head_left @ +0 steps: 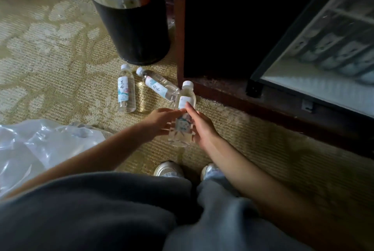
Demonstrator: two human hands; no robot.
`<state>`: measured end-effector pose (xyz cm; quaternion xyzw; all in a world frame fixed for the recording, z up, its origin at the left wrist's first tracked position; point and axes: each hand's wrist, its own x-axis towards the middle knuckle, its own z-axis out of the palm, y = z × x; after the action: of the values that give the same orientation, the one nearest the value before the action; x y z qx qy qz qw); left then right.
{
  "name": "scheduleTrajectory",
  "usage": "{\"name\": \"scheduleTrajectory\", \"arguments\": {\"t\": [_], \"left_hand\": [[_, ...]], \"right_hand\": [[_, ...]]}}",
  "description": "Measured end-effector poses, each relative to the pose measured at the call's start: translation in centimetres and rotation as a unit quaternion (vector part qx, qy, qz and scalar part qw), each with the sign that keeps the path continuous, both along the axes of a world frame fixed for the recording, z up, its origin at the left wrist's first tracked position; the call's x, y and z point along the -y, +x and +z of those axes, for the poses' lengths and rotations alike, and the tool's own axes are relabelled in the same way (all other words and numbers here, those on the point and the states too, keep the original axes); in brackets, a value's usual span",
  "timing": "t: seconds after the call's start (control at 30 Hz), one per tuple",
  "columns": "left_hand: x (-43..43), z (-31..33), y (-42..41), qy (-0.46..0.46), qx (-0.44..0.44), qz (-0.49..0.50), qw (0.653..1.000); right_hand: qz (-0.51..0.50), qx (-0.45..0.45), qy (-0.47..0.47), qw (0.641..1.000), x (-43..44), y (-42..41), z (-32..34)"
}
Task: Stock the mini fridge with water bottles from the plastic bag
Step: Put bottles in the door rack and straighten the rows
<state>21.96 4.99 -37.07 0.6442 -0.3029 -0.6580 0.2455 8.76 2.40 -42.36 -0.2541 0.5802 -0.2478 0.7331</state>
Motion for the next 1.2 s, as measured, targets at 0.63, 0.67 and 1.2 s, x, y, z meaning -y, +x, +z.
{"name": "scheduleTrajectory", "arguments": {"t": [0.63, 0.67, 1.2], "left_hand": [[1.2, 23.5, -10.0, -0.112, 0.022, -0.153, 0.982], [1.0, 24.3, -11.2, -0.120, 0.022, -0.156, 0.980], [-0.4, 23.2, -31.5, -0.179, 0.015, -0.286, 0.941]], "right_hand": [[-0.119, 0.108, -0.183, 0.970, -1.2, -10.5, 21.4], [-0.129, 0.116, -0.187, 0.967, -1.5, -11.5, 22.2], [-0.320, 0.115, -0.219, 0.914, -7.5, -30.6, 23.2]]}}
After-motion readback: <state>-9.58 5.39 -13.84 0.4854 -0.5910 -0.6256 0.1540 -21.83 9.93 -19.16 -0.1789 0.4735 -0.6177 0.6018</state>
